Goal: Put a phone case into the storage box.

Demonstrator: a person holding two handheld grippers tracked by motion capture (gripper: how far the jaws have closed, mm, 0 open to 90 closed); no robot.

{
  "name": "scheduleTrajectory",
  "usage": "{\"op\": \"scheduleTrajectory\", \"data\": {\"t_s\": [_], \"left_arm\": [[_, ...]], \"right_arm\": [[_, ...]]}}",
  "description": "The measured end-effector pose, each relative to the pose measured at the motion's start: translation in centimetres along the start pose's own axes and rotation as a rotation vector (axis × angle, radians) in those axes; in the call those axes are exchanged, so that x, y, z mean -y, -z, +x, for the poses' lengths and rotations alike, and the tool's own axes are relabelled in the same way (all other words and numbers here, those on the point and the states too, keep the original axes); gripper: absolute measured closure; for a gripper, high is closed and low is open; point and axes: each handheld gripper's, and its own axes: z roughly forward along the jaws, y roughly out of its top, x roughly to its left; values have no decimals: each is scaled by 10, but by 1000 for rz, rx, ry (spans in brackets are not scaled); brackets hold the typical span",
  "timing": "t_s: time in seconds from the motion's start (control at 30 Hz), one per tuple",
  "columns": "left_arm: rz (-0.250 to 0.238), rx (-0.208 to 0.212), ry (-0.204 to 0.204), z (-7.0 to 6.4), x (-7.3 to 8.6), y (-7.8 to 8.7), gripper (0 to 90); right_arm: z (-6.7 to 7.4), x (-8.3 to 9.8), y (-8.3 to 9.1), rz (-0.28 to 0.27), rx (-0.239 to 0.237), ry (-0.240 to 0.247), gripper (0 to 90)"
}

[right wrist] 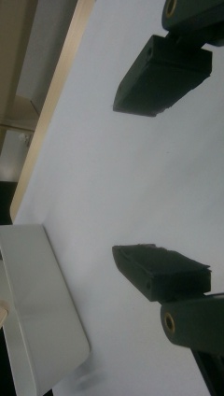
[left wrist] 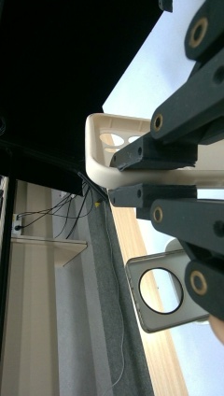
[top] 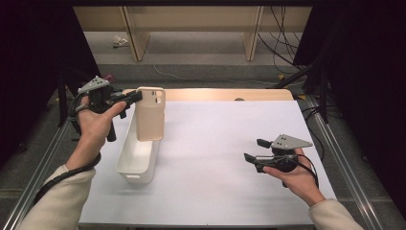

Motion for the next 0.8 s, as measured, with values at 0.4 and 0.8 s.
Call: {"op": "scheduleTrajectory", "data": {"t_s": [0.4,0.8], "left_arm": [[6,-17,-3,11,-1,2,822],[8,-42,-15,30,0,-1,822]], "right_arm": [[0,0,0,-3,2,-4,266],[-1,0,0,-3,4,-4,268]]}}
